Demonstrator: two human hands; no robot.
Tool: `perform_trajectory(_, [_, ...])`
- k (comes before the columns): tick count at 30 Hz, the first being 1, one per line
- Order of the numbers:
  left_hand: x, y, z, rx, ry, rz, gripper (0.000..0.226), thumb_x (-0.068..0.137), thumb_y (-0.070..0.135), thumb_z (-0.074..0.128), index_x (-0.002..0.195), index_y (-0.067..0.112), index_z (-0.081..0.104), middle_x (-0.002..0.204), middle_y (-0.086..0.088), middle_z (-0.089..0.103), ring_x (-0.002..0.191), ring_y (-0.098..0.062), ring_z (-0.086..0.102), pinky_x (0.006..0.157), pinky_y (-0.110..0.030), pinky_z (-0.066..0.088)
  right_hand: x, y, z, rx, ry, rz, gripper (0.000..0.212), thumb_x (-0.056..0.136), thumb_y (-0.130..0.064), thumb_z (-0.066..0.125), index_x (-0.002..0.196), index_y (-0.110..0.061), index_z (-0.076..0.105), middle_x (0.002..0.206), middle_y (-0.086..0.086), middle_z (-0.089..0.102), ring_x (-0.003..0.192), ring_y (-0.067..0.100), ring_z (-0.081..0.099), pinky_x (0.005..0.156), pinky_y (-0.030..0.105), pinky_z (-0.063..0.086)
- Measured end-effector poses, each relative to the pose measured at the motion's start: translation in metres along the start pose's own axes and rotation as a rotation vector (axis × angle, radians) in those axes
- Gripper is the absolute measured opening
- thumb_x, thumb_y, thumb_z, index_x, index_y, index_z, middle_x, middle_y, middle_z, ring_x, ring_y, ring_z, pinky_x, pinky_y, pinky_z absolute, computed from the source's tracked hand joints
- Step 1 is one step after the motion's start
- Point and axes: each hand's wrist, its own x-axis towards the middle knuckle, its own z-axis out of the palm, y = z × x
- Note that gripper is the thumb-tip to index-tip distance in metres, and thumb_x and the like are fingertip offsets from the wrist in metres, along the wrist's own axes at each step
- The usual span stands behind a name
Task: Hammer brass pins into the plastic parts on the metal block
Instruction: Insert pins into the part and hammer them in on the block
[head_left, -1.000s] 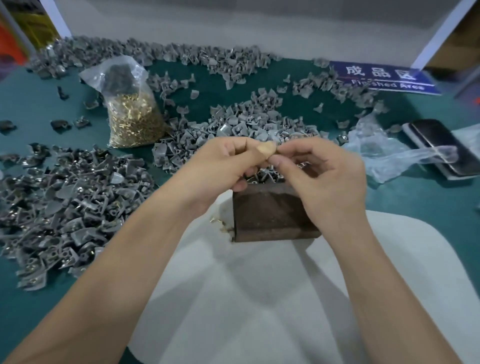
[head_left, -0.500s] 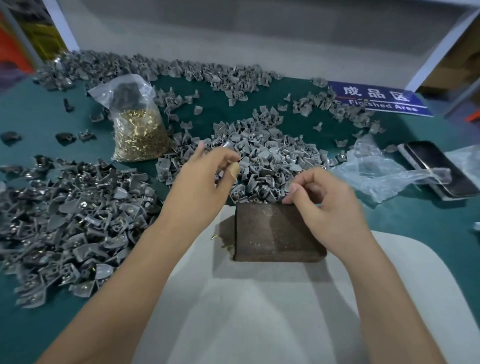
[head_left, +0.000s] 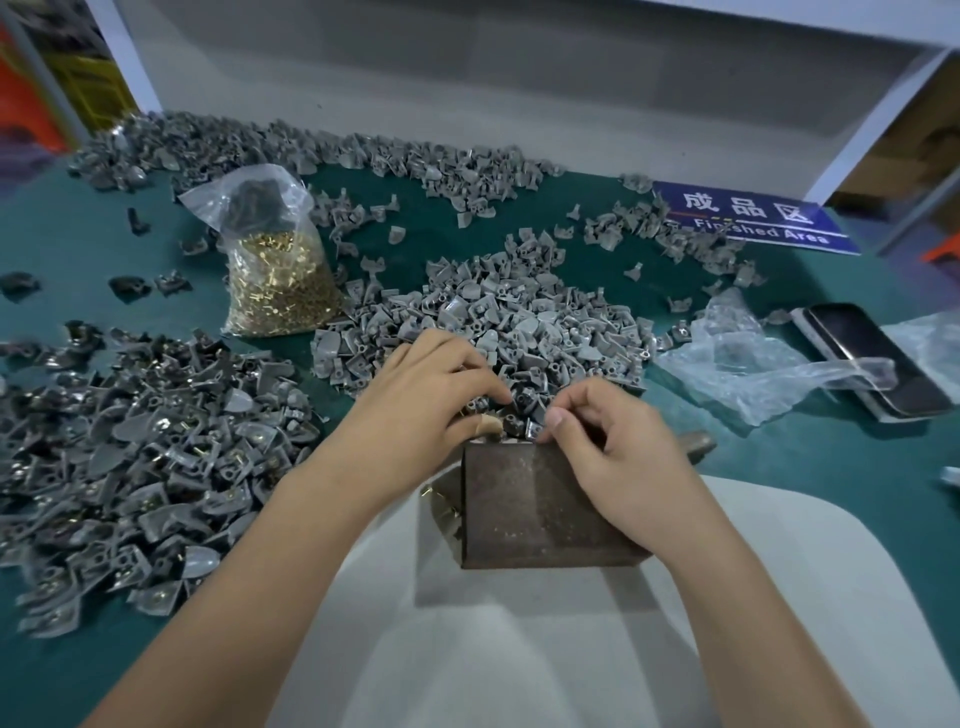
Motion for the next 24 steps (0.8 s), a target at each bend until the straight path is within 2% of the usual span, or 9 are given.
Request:
perform_trajectory(3, [-0.001, -0.001, -0.003, -0.02, -0.024, 0.024, 0.038, 0.087, 0.052, 0.056, 0.12, 0.037, 0.068, 0.119, 0.017, 0.056, 0.125, -0.009, 0.039, 0.108, -0.039, 0.037, -0.001, 0.002, 0.001, -0.015, 0.049, 0.067, 0.014, 0.1, -0.026, 0.06, 0.086, -0.029, 0.06, 0.076, -0.02, 0.073, 0.073, 0.009, 0.067, 0.072, 0.034, 0.049])
perform_trajectory(7, [-0.002, -0.007, -0.001, 0.014, -0.076, 0.08, 0.036, 0.089, 0.042, 0.068, 0.125, 0.041, 0.065, 0.128, 0.018, 0.054, 0.132, -0.009, 0.036, 0.112, -0.041, 0.035, -0.001, 0.004, -0.004, 0.114, 0.229, 0.099, 0.014, 0.1, -0.022, 0.059, 0.089, -0.029, 0.061, 0.077, -0.014, 0.073, 0.075, 0.001, 0.068, 0.071, 0.025, 0.05])
perform_trajectory(10, [-0.002, -0.006, 0.004, 0.016, -0.064, 0.091, 0.038, 0.087, 0.042, 0.071, 0.124, 0.04, 0.066, 0.129, 0.017, 0.055, 0.132, -0.01, 0.036, 0.112, -0.039, 0.035, 0.002, 0.016, -0.015, 0.06, 0.354, 0.174, 0.014, 0.101, -0.022, 0.057, 0.089, -0.03, 0.059, 0.075, -0.014, 0.072, 0.073, -0.004, 0.065, 0.067, 0.024, 0.045])
perform_trajectory(13, [0.0, -0.004, 0.008, -0.007, -0.037, 0.097, 0.038, 0.086, 0.04, 0.067, 0.124, 0.037, 0.067, 0.126, 0.015, 0.056, 0.129, -0.01, 0.04, 0.109, -0.039, 0.038, 0.003, 0.025, -0.024, 0.026, 0.431, 0.238, 0.016, 0.1, -0.022, 0.057, 0.087, -0.03, 0.057, 0.073, -0.018, 0.071, 0.071, -0.009, 0.063, 0.058, 0.009, 0.038])
perform_trajectory(14, [0.0, -0.005, 0.009, -0.018, -0.043, 0.104, 0.038, 0.087, 0.035, 0.069, 0.125, 0.037, 0.067, 0.127, 0.015, 0.056, 0.129, -0.01, 0.04, 0.109, -0.039, 0.039, 0.003, 0.026, -0.025, 0.031, 0.439, 0.241, 0.015, 0.1, -0.023, 0.057, 0.087, -0.03, 0.057, 0.073, -0.019, 0.072, 0.07, -0.009, 0.063, 0.058, 0.008, 0.038])
perform_trajectory(18, [0.003, -0.01, 0.013, -0.047, -0.078, 0.131, 0.047, 0.084, 0.016, 0.078, 0.123, 0.04, 0.067, 0.135, 0.013, 0.052, 0.135, -0.011, 0.034, 0.112, -0.038, 0.034, 0.004, 0.022, -0.02, 0.08, 0.276, 0.191, 0.013, 0.103, -0.025, 0.055, 0.091, -0.03, 0.057, 0.081, -0.022, 0.074, 0.055, 0.001, 0.057, 0.058, 0.029, 0.042])
perform_trajectory(21, [0.009, -0.008, 0.016, -0.04, -0.054, 0.137, 0.044, 0.085, 0.016, 0.075, 0.12, 0.04, 0.069, 0.138, 0.012, 0.051, 0.138, -0.013, 0.032, 0.113, -0.041, 0.034, 0.002, 0.016, -0.013, 0.043, 0.142, 0.13, 0.012, 0.103, -0.027, 0.057, 0.092, -0.033, 0.058, 0.085, -0.023, 0.075, 0.073, -0.002, 0.067, 0.066, 0.031, 0.047])
perform_trajectory(24, [0.011, -0.007, 0.018, -0.043, -0.041, 0.14, 0.038, 0.086, 0.023, 0.065, 0.12, 0.04, 0.07, 0.141, 0.011, 0.05, 0.139, -0.014, 0.032, 0.111, -0.042, 0.034, 0.002, 0.015, -0.007, 0.016, 0.076, 0.127, 0.014, 0.101, -0.025, 0.061, 0.088, -0.032, 0.06, 0.087, -0.021, 0.075, 0.083, 0.001, 0.07, 0.081, 0.039, 0.056])
